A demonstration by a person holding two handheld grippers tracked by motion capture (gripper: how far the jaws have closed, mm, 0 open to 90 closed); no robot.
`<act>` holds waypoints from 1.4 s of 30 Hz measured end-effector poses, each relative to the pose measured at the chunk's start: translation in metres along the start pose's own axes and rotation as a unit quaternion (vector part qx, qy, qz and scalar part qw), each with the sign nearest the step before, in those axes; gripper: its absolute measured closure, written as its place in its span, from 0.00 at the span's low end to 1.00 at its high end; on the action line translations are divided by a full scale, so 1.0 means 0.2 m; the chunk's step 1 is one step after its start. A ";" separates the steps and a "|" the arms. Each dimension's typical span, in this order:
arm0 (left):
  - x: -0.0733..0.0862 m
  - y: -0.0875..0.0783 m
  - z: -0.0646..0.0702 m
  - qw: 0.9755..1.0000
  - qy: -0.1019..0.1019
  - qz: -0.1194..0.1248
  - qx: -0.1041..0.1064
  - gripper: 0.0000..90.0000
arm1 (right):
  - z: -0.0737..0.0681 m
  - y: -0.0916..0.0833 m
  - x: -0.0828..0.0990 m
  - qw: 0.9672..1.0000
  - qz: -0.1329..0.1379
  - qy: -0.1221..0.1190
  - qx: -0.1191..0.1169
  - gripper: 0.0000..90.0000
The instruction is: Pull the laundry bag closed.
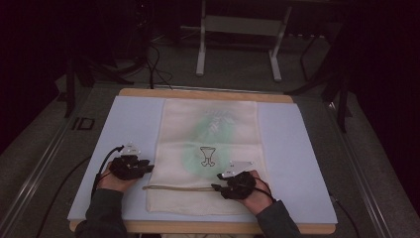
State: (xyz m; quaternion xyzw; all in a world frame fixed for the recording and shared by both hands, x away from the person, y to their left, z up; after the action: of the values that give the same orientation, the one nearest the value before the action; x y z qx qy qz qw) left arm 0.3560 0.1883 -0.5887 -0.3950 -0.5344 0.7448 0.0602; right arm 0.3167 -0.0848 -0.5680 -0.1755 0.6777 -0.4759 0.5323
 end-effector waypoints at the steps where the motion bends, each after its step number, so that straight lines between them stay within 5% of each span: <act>1: 0.00 0.00 0.00 1.000 0.000 0.000 0.000 0.74 | -0.01 0.00 -0.01 1.000 0.000 -0.005 0.000 0.65; 42: 0.00 0.00 0.02 1.000 0.013 -0.007 0.008 0.79 | -0.14 0.12 -0.19 0.999 0.008 -0.052 -0.014 0.65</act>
State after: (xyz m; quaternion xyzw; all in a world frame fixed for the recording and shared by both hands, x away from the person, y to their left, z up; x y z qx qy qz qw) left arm 0.3536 0.1857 -0.5888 -0.4007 -0.5300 0.7435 0.0757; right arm 0.3117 -0.0312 -0.5670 -0.2013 0.6572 -0.4526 0.5681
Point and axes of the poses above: each handheld gripper's, and its own axes: y roughly forward along the jaws, x roughly out of its underside, z roughly to its right, the point moved 9 cm from there along y, roughly forward along the jaws, and after that the axes turned 11 degrees about -z, right-handed, at the moved point
